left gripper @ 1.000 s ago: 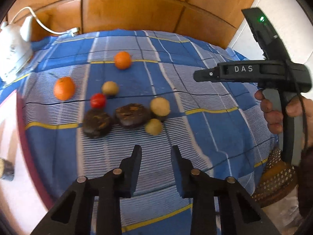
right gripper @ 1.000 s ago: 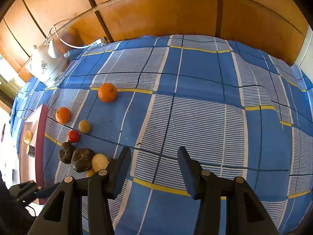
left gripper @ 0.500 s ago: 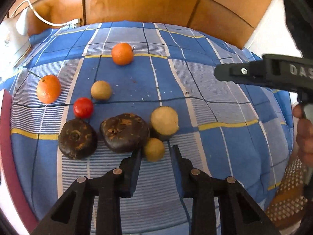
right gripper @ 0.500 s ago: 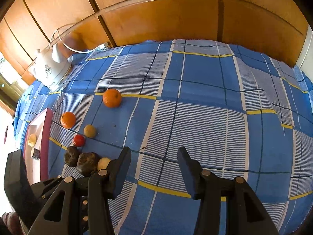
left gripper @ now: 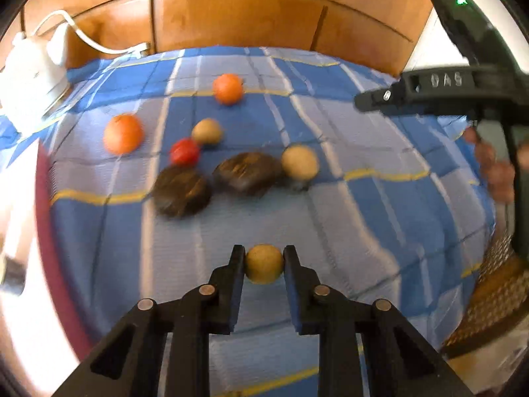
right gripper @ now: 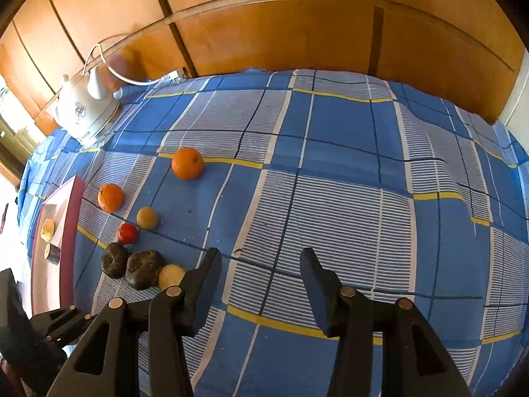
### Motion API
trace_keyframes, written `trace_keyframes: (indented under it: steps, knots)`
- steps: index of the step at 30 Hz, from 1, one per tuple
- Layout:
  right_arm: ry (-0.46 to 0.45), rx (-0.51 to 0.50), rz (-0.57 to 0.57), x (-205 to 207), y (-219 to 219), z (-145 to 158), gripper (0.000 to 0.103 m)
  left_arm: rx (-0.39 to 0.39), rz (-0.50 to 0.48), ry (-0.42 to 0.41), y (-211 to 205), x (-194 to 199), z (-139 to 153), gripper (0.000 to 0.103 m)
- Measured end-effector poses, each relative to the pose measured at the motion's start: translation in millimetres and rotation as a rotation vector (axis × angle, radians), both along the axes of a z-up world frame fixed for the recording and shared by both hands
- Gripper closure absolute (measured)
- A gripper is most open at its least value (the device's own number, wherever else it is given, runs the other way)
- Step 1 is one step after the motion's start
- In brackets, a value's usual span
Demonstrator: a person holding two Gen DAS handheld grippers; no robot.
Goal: Organize fruits
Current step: 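Grasp a small yellow round fruit with the left gripper, then grasp a dark brown round fruit with the right gripper while the left gripper holds the yellow fruit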
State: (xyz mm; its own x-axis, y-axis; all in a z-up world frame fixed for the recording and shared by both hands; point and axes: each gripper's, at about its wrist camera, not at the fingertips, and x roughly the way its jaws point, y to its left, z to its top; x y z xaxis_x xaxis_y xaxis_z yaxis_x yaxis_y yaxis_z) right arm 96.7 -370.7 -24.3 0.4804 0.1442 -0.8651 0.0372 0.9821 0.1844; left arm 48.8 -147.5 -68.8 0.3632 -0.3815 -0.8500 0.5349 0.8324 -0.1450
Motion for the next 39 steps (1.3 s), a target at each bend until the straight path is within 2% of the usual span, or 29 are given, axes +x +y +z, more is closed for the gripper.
trace_keyframes:
  steps: [4, 13, 17, 18, 20, 23, 30, 34, 36, 37, 39]
  knots:
    - [-0.001, -0.001, 0.054, -1, 11, -2, 0.053, -0.015, 0.008, -0.029, 14, -11, -4, 0.079]
    - [-0.018, 0.039, 0.228, -8, 50, -4, 0.053, -0.057, 0.018, -0.031, 20, -13, -7, 0.079]
    - [-0.035, 0.072, 0.359, -11, 73, 0, 0.053, -0.044, 0.002, -0.046, 17, -13, -7, 0.079]
    - [-0.032, 0.061, 0.381, -10, 81, 0, 0.053, -0.047, 0.001, -0.044, 17, -12, -7, 0.079]
    - [-0.022, 0.029, 0.427, -6, 95, -1, 0.045, -0.057, 0.001, -0.039, 18, -11, -8, 0.079]
    - [0.013, -0.015, 0.512, 4, 118, -6, 0.039, -0.063, -0.001, -0.039, 19, -11, -8, 0.079]
    - [0.134, -0.156, 0.644, 31, 151, -31, 0.039, -0.093, -0.004, -0.026, 24, -9, -9, 0.079]
    - [0.193, -0.205, 0.661, 38, 158, -48, 0.039, -0.107, -0.004, -0.02, 26, -8, -10, 0.079]
    - [0.199, -0.208, 0.648, 40, 158, -54, 0.042, -0.114, -0.002, -0.016, 26, -7, -10, 0.079]
    - [0.19, -0.216, 0.638, 40, 158, -54, 0.055, -0.116, -0.002, -0.016, 27, -7, -10, 0.079]
    - [0.161, -0.212, 0.616, 38, 157, -50, 0.055, -0.12, -0.002, -0.014, 27, -7, -11, 0.079]
